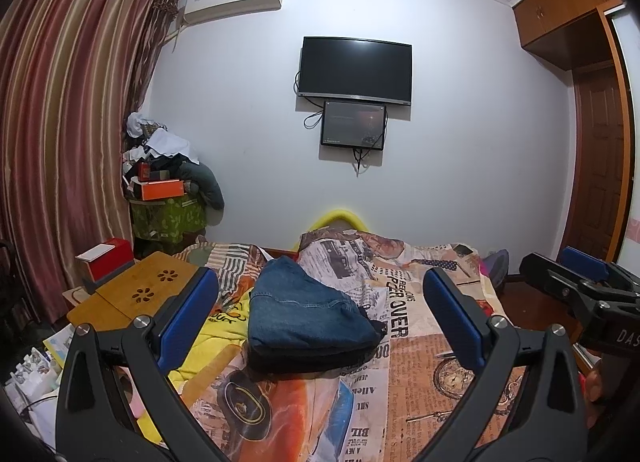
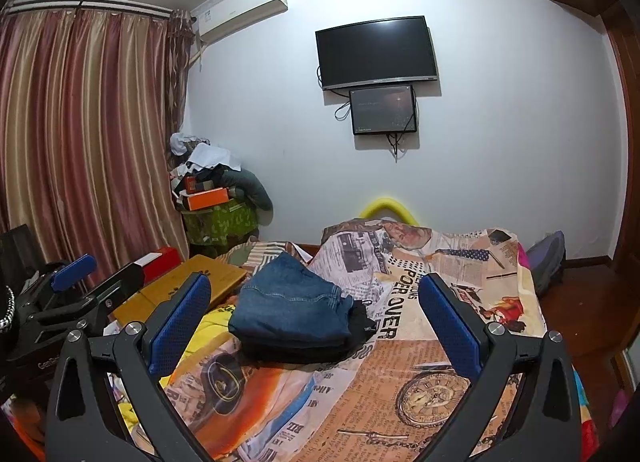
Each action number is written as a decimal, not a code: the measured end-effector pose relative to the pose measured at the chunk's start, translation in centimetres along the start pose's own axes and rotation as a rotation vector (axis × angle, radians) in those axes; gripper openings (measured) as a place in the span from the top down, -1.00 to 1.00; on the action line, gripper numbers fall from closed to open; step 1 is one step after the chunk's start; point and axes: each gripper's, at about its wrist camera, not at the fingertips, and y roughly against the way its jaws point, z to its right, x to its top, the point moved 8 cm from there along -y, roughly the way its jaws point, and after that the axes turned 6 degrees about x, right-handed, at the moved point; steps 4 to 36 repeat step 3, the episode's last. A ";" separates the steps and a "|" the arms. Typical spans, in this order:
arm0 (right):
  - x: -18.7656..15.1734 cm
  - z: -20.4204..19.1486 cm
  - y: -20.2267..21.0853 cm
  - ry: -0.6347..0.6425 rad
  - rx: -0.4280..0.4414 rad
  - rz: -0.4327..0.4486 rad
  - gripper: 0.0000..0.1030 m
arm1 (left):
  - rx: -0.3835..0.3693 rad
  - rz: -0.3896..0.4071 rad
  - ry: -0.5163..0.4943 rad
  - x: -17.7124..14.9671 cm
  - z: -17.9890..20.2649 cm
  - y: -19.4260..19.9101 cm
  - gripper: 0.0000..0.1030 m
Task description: Fold large clothes
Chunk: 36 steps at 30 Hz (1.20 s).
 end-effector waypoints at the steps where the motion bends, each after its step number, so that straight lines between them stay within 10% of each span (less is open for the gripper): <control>1: -0.1 -0.1 -0.1 0.001 0.000 -0.001 -1.00 | 0.002 -0.003 0.002 -0.1 -0.1 -0.1 -0.99; 36: -0.2 -0.2 -0.2 0.002 0.004 -0.006 -1.00 | 0.005 -0.008 0.006 -0.3 -0.1 -0.2 -0.99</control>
